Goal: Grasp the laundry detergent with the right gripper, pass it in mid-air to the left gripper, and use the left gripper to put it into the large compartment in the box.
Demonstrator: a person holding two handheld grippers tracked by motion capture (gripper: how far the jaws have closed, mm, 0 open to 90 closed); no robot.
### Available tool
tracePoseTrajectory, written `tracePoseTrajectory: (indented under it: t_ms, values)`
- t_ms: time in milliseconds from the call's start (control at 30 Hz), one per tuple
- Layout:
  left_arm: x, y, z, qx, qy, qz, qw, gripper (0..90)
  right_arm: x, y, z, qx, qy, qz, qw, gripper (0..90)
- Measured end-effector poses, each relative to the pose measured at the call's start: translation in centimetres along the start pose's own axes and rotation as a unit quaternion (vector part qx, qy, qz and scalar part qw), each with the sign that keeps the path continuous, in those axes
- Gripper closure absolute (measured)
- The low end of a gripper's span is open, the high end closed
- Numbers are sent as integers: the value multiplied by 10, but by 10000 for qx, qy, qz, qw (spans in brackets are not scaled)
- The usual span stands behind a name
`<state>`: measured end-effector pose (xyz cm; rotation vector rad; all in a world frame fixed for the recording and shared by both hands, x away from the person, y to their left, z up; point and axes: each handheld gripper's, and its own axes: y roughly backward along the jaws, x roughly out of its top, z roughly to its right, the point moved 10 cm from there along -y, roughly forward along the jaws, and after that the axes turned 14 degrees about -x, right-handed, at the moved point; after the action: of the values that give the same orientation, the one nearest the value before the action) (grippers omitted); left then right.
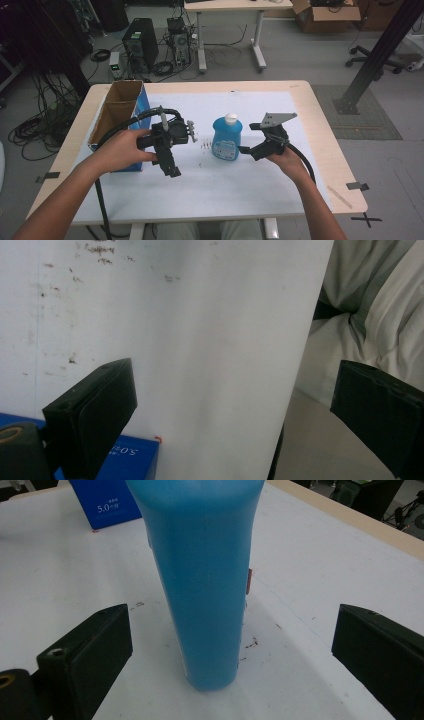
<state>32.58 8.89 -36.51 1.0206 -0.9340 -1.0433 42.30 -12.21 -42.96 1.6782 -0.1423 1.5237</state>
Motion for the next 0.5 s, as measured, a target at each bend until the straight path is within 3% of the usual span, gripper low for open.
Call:
tracePoseTrajectory:
  t_ms: [500]
  values:
    - [-1, 0, 0, -9, 7, -16, 10000, 48, 1, -5, -5, 59, -26, 123, 9999, 24]
